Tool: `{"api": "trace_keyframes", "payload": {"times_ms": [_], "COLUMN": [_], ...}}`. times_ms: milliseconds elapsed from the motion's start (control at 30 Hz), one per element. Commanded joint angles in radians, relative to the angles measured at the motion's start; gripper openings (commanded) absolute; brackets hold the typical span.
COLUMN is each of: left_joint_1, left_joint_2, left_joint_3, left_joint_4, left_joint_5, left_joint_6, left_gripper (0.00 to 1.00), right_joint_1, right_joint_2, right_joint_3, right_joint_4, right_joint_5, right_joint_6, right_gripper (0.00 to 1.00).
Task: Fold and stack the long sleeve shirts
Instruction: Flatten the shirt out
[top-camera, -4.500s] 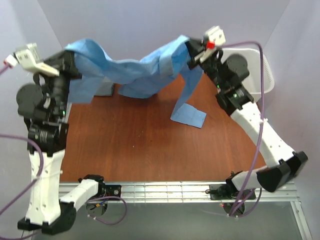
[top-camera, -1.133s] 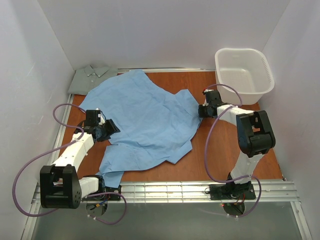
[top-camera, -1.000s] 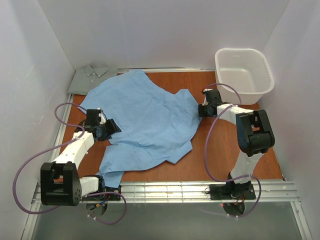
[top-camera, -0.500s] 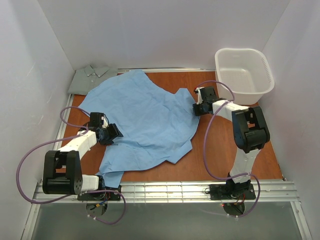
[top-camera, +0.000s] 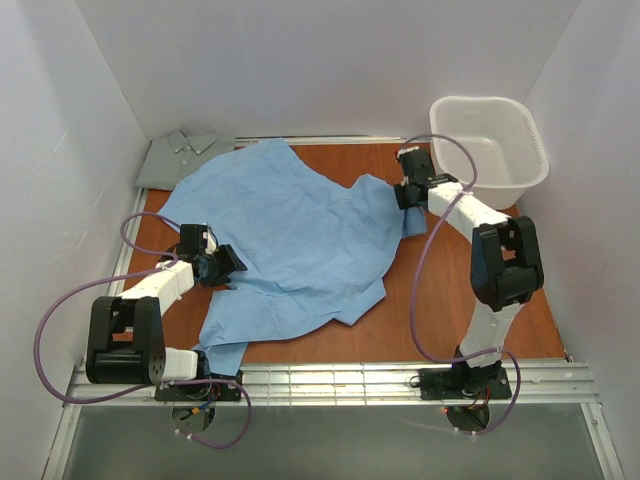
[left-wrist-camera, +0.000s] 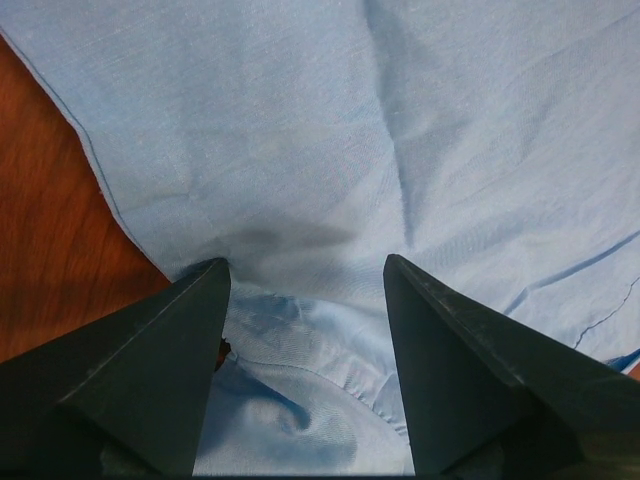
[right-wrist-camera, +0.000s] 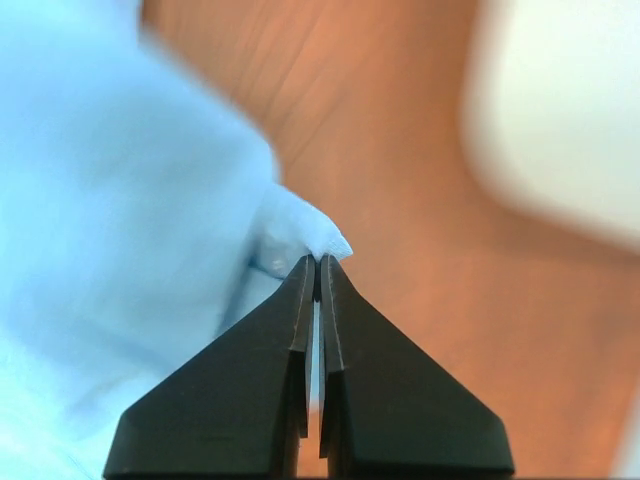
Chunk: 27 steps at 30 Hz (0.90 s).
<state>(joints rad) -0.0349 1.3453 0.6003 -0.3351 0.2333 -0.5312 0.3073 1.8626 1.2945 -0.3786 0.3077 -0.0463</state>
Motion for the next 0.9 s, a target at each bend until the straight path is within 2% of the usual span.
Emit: {"api": "trace_keyframes", "payload": {"times_ms": [0, 100, 133, 300, 333, 400, 700, 733, 767, 800, 867], "left_joint_1": [-0.003, -0.003, -0.003, -0.003, -0.003, -0.003, -0.003, -0.003, -0.003, -0.003, -0.003], "left_joint_2": [0.026, 0.022, 0.020, 0.014, 0.014, 0.012, 0.005, 0.003, 0.003, -0.006, -0.023], "left_joint_3": [-0.033, -0.036, -0.036, -0.039, -0.040, -0.040, -0.042, -0.040, -0.040, -0.034, -0.025], "left_joint_4": [-0.035, -0.038, -0.038, -0.039, -0.039, -0.041, -0.042, -0.041, -0.042, -0.045, -0.064], "left_joint_5": [-0.012, -0.012, -0.012, -0.008, -0.008, -0.006, 0.008, 0.012, 0.018, 0.023, 0.026], "left_joint_6": [0.013, 0.013, 0.013, 0.011, 0.011, 0.011, 0.008, 0.008, 0.008, 0.008, 0.010], "left_gripper": [0.60, 0.60, 0.60, 0.59, 0.59, 0.59, 0.59, 0.60, 0.61, 0.61, 0.63], "right_joint_1": [-0.005, -0.005, -0.004, -0.005, -0.004, -0.005, -0.004, -0.005, -0.004, -0.002, 0.012], "right_joint_2": [-0.144, -0.189, -0.203, -0.218, -0.218, -0.201, -0.007, 0.016, 0.053, 0.069, 0.072], "right_joint_3": [0.208, 0.311, 0.319, 0.405, 0.408, 0.430, 0.494, 0.517, 0.534, 0.551, 0.587], "right_joint_4": [0.036, 0.130, 0.244, 0.481, 0.542, 0.585, 0.552, 0.541, 0.521, 0.454, 0.381], "right_joint_5": [0.223, 0.277, 0.278, 0.182, 0.124, 0.061, 0.034, 0.040, 0.045, 0.059, 0.054], "right_joint_6": [-0.033, -0.093, -0.143, -0.233, -0.253, -0.268, -0.273, -0.273, -0.273, -0.256, -0.236], "right_gripper": [0.01, 0.01, 0.01, 0.01, 0.01, 0.01, 0.01, 0.06, 0.38, 0.53, 0.73]}}
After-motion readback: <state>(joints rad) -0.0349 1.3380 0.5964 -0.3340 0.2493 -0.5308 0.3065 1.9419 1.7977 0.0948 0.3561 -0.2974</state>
